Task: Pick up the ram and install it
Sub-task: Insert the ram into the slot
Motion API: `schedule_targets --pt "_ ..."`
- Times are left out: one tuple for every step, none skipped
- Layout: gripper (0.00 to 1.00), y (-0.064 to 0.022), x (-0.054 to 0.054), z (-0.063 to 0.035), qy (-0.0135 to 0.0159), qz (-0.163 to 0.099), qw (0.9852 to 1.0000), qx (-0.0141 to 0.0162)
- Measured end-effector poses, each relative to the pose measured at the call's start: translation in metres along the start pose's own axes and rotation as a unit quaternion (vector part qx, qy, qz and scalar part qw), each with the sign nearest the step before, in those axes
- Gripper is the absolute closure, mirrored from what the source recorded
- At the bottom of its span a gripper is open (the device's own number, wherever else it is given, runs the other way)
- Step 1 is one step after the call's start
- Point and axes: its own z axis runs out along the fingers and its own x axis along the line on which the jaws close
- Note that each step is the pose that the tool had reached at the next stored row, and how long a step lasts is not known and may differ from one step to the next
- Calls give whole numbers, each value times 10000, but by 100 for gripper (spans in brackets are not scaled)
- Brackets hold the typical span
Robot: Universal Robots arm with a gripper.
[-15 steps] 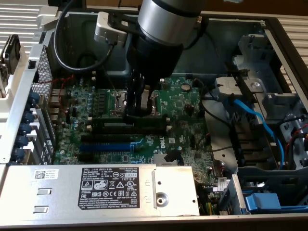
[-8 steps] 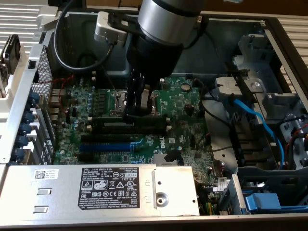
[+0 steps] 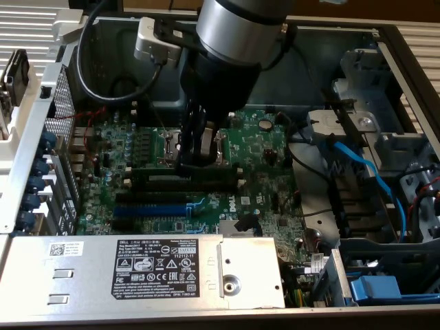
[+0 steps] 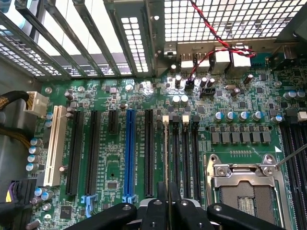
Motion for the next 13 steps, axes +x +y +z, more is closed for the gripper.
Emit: schedule_targets --pt "87 -3 1 5 1 0 10000 0" --pt "87 -4 0 10 1 0 10000 0" --pt "87 -4 0 11 1 0 10000 0" --pt "87 -5 0 13 1 0 10000 0" --pt "87 -5 0 15 0 0 10000 0" --pt "87 -6 0 16 1 0 10000 0" --pt "87 -6 -1 19 1 0 10000 0" --pt "87 -7 0 19 1 0 10000 0" --pt "87 -7 0 19 1 0 10000 0" --pt "87 -6 -1 19 1 0 10000 0" --pt "87 -6 -1 19 1 0 10000 0" --pt "87 -7 0 19 1 0 10000 0" --pt "87 -7 -1 19 1 0 10000 0"
